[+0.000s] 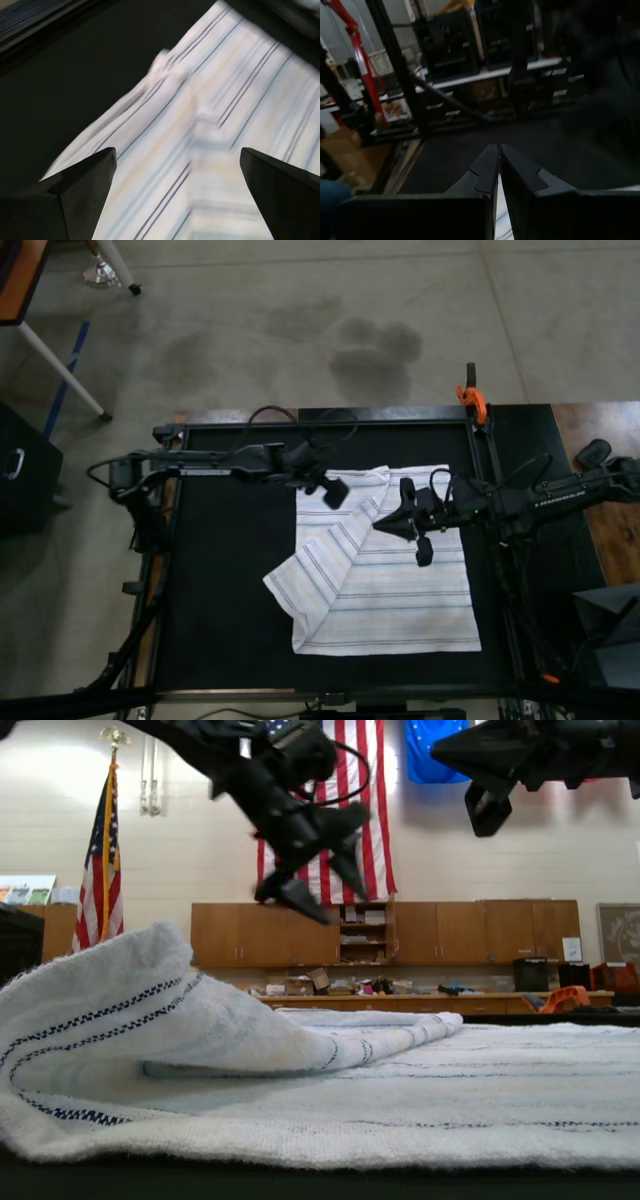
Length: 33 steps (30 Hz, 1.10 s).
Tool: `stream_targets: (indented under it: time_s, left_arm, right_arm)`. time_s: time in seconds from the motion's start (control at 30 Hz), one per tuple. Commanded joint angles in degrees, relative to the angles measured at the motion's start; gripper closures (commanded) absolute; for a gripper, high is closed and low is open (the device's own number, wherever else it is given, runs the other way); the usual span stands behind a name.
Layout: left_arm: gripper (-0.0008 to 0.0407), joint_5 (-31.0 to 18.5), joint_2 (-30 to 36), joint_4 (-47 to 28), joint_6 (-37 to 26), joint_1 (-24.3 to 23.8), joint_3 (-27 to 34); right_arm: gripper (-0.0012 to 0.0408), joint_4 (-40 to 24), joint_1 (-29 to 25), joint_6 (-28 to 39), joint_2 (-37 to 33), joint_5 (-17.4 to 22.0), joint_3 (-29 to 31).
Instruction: Fold the towel
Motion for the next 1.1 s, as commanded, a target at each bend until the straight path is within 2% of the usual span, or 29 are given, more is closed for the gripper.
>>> stream_targets:
  time_s: [0.0,0.13,0.2,0.33,0.53,0.67,0.87,0.93,1.07]
  left_arm:
    - [0.0055,-0.9,-3.0,-1.9,0.3,0.1,-2.0]
    - [0.0055,-1.3,-9.2,-1.0,0.1,0.1,-7.5]
    - [0.0055,-1.7,-12.4,-0.2,-0.9,0.1,-10.4]
    - [0.0055,-1.9,-17.2,2.5,-1.7,0.0,-15.5]
    - [0.0055,-1.9,-19.8,5.7,-3.4,0.0,-20.8]
    - [0.0055,-1.9,-19.6,6.0,-3.7,0.0,-22.4]
    - [0.0055,-1.9,-19.5,6.3,-3.8,0.0,-23.2]
    - [0.0055,-1.9,-19.6,6.2,-3.8,0.0,-23.0]
    - [0.0055,-1.9,-19.6,6.3,-3.8,0.0,-22.7]
  right_arm:
    - [0.0393,-0.9,0.7,3.3,0.0,0.1,-0.4]
    - [0.0393,-2.8,0.9,11.2,0.2,1.3,-2.8]
    - [0.0393,-3.7,0.9,15.9,1.1,4.0,-4.3]
    - [0.0392,-3.4,0.6,17.1,5.3,6.9,-6.5]
    - [0.0357,0.9,-1.0,13.1,15.7,7.1,-4.8]
    - [0.0304,1.0,-2.7,10.0,23.8,7.1,-1.0]
    - [0.0221,-1.3,-6.0,0.6,32.9,6.9,6.1]
    - [0.021,-5.0,-7.6,-2.4,34.7,5.6,8.8]
    - [0.0213,-12.1,-10.0,-9.6,38.5,-2.0,14.3]
